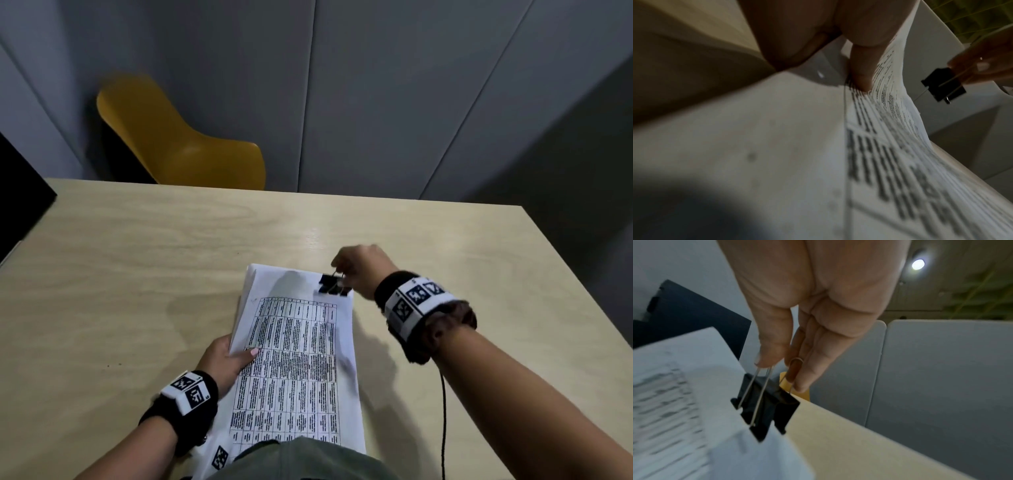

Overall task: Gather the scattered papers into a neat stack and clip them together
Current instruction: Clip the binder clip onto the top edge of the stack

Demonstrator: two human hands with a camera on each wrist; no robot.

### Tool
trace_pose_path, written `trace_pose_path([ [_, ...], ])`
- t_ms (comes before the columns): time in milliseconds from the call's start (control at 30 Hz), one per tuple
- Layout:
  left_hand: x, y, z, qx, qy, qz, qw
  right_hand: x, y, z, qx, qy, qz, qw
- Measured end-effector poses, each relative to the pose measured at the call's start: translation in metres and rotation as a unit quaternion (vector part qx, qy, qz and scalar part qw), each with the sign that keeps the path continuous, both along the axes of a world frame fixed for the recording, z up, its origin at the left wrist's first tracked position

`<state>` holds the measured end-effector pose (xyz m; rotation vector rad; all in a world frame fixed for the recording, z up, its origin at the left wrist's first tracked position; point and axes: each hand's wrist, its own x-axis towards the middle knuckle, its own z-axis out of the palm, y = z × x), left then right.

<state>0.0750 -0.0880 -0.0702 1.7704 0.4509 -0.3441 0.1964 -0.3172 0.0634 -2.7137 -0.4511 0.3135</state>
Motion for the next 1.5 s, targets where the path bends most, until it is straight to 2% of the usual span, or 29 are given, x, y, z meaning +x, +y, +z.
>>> trace_pose_path([
  [100, -0.001, 0.0, 0.002, 0.001, -0.016, 0.0, 1.0, 0.017, 0.008, 0.019, -0.022, -0.039, 0.045, 0.998],
  [367, -0.003, -0.001, 0.001, -0.018, -0.014, 0.019, 1.0, 0.039, 0.045, 0.031, -0.053, -0.014, 0.137, 0.989],
  [467, -0.004, 0.0, 0.003, -0.03, -0.012, 0.017, 0.999, 0.045, 0.051, 0.025, -0.037, 0.047, 0.141, 0.988],
  [733, -0.007, 0.003, 0.002, -0.057, 0.008, 0.016, 0.998, 0.051, 0.035, 0.002, 0.094, 0.227, 0.063, 0.967],
  [800, -0.007, 0.002, 0.004, -0.06, 0.007, 0.015, 0.998, 0.045, 0.034, 0.0, 0.069, 0.245, 0.071, 0.964],
  [900, -0.008, 0.001, 0.007, -0.068, 0.016, 0.011, 0.997, 0.03, 0.036, -0.005, -0.046, 0.234, 0.108, 0.965],
  [967, -0.008, 0.002, 0.006, -0.074, 0.024, 0.012, 0.997, 0.026, 0.036, -0.015, -0.058, 0.232, 0.101, 0.966],
  [1167, -0.006, 0.004, 0.004, -0.069, 0.03, 0.009, 0.997, 0.022, 0.034, -0.035, -0.02, 0.211, 0.081, 0.974],
  [1267, -0.003, 0.007, 0.0, -0.064, 0.025, -0.008, 0.998, 0.019, 0.025, -0.036, 0.038, 0.229, 0.087, 0.969],
  [1333, -0.002, 0.009, -0.003, -0.063, 0.027, -0.003, 0.998, 0.021, 0.019, -0.034, 0.118, 0.258, 0.029, 0.958],
  [1400, -0.001, 0.009, -0.003, -0.068, 0.031, -0.003, 0.997, 0.022, 0.014, -0.034, 0.216, 0.31, -0.068, 0.924],
  [1433, 0.0, 0.009, -0.004, -0.071, 0.032, -0.006, 0.997, 0.022, 0.011, -0.035, 0.242, 0.329, -0.089, 0.908],
  [1500, 0.001, 0.01, -0.002, -0.072, 0.034, -0.013, 0.997, 0.02, 0.006, -0.038, 0.232, 0.314, -0.058, 0.919],
])
